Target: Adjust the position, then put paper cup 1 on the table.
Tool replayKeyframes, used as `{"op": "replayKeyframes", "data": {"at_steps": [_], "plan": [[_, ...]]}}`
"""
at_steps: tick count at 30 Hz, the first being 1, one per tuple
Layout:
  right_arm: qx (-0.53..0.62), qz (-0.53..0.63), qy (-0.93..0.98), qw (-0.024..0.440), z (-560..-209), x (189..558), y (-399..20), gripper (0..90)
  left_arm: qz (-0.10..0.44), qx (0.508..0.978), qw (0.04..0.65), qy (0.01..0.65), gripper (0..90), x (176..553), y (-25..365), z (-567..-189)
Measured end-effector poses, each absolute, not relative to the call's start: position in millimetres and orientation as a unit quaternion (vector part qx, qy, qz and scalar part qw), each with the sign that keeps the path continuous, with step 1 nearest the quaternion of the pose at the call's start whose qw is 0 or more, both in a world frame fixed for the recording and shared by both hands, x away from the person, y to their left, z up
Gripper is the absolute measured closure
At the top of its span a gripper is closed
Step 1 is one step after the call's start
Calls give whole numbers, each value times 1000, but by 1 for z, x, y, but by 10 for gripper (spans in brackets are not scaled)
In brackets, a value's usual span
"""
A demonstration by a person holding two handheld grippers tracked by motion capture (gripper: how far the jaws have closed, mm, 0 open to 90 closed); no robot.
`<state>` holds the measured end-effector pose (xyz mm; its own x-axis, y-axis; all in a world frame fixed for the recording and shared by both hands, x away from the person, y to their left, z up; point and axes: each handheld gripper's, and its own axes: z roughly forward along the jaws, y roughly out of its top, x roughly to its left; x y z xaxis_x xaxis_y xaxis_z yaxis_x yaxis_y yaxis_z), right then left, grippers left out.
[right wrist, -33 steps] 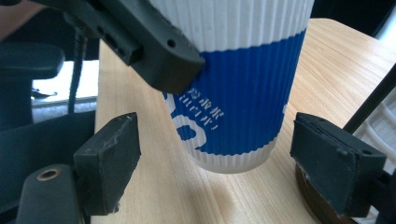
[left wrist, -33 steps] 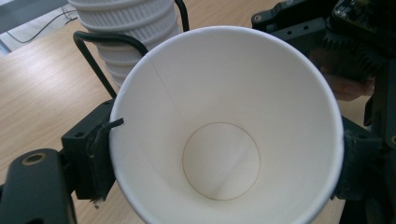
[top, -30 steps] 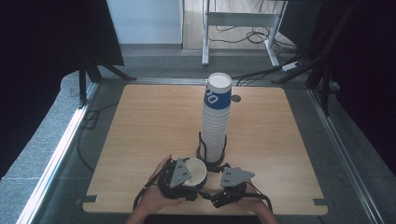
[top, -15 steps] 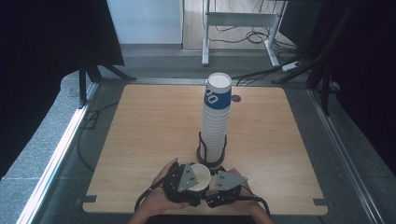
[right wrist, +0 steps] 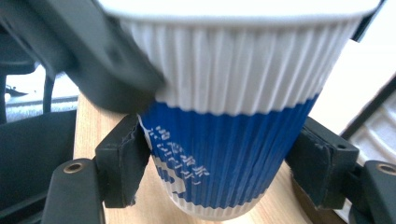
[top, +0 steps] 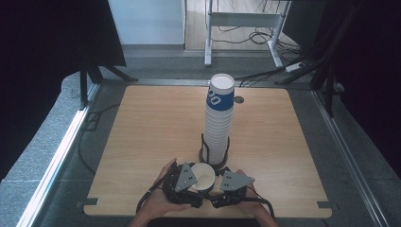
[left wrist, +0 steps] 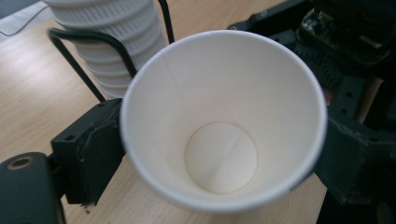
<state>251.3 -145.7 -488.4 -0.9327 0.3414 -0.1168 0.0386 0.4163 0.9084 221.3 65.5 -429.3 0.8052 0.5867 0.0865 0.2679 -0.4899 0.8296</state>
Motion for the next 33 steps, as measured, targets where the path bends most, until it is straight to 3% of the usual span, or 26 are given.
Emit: {"op": "replayKeyframes", "data": {"at_steps": [7, 12, 33], "plan": [[146, 548, 809, 155, -481, 258, -165, 267, 174, 817, 484, 259, 97, 219, 82, -418], [154, 551, 804, 163, -477, 260, -172, 267, 182, 808, 491, 272, 146, 222, 87, -418], [159, 568, 787, 181, -466, 260, -185, 267, 181, 812, 474, 289, 154, 227, 91, -427]]}}
